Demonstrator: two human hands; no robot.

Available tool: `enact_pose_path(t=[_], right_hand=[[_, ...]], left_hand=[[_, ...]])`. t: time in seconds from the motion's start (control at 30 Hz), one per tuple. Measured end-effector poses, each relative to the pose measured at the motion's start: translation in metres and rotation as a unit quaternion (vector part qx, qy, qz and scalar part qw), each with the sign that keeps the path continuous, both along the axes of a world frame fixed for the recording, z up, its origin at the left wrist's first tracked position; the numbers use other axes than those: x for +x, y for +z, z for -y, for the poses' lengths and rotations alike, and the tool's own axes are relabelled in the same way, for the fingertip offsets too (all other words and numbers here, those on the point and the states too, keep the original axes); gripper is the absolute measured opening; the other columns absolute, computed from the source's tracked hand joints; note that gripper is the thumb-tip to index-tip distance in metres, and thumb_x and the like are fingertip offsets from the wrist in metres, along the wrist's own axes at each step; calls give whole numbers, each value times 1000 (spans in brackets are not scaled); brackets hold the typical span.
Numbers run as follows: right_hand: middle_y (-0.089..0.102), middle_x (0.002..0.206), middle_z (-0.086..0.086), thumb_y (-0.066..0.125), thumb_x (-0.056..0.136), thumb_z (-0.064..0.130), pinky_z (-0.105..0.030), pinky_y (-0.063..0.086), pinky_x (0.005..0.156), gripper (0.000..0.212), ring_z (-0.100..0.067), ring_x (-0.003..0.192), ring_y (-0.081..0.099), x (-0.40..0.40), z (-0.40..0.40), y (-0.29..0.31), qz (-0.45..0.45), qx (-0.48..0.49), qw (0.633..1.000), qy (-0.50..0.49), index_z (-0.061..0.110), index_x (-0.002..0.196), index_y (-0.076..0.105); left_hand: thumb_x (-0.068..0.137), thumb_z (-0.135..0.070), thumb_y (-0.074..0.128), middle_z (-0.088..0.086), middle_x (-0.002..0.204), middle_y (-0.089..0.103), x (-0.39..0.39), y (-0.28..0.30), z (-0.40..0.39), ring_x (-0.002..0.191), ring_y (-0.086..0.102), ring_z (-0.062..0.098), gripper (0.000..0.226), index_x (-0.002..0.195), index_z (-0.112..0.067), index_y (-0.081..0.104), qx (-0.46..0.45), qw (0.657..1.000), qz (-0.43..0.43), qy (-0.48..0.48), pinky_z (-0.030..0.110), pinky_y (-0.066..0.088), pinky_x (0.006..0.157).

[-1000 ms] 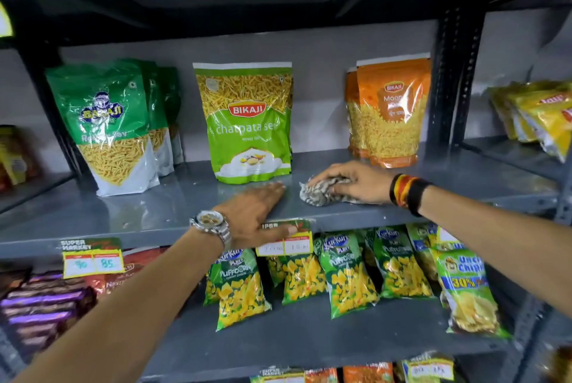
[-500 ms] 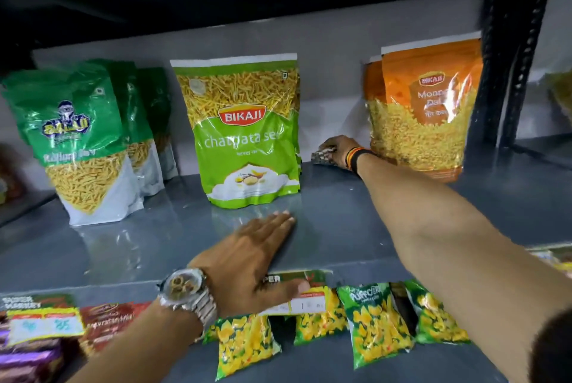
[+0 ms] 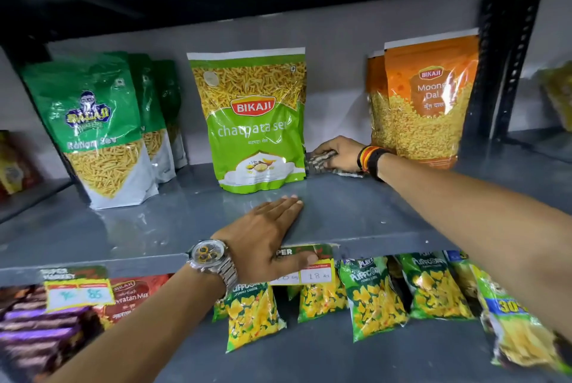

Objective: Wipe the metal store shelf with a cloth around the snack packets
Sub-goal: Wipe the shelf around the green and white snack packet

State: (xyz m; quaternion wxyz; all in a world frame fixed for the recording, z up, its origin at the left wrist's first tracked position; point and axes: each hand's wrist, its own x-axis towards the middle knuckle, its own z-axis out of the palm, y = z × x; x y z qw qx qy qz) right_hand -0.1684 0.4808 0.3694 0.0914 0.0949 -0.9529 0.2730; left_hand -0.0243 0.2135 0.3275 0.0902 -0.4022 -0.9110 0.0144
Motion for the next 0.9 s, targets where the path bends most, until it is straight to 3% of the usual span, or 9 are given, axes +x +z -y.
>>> enact_pose_path(t=[0.13,0.2,0.3,0.37,0.43,0.53,0.73,0.83,0.9], right_hand=[[70,122,-4,65,81,3,-21,45,99,38,-21,116,63,8,15,0,-51,-36,998,-26,18,116,73],[73,118,-5,67,82,5,-20,46,95,34,-21,112,65,8,24,-7,-48,-34,998,-31,18,111,75],[72,118,-6,65,86,5,-16,43,90,31,-22,113,65,18,22,-7,-38,-11,999,2,15,113,74],[72,114,-7,62,88,1,-21,45,95,31,-22,112,64,32,13,-6,-37,10,999,27,13,114,73],[69,105,2,61,89,-3,-18,43,95,33,-17,108,61,54,3,-5,-26,26,998,50,12,116,72],[69,118,6,63,88,-4,-16,41,94,36,-9,110,59,79,-16,2,11,-7,998,62,17,116,73],[67,128,-3,60,92,-1,-22,44,97,32,-20,120,59,89,-33,-2,-35,-46,997,-48,17,117,71],[65,130,-2,58,93,0,-15,39,90,33,-19,122,58,107,-29,-6,-40,-42,998,-24,16,120,69],[65,125,8,62,92,3,-18,39,92,34,-13,116,59,132,-28,-8,-28,-30,999,0,23,118,70]], left_hand=[[90,-83,32,7,174,14,-4,-2,1,160,13,18,105,166,-13,12,12,1000,-4,-4,33,9,131],[89,-84,31,6,174,14,-5,-3,1,160,14,18,106,166,-13,12,16,1000,-2,-4,34,10,131],[88,-84,30,7,174,16,-6,-3,1,160,16,20,107,165,-12,13,18,1000,-5,-8,35,11,130],[87,-85,28,9,174,16,-7,-3,1,160,17,21,108,165,-11,14,12,1000,-6,-7,35,12,130],[88,-85,28,10,173,17,-6,-4,2,160,18,22,108,165,-10,14,11,1000,-11,-9,36,14,130],[91,-81,33,12,173,18,-8,-6,2,159,20,24,105,165,-8,16,9,1000,-16,-13,36,14,129],[93,-79,36,12,173,19,-13,-8,1,159,21,24,103,164,-8,17,15,1000,-22,-17,34,12,128],[93,-80,35,12,173,18,-12,-8,0,159,20,25,103,164,-7,17,15,999,-25,-18,34,12,128],[94,-78,36,13,173,18,-10,-8,0,159,21,26,102,164,-7,17,11,999,-25,-18,34,12,128]])
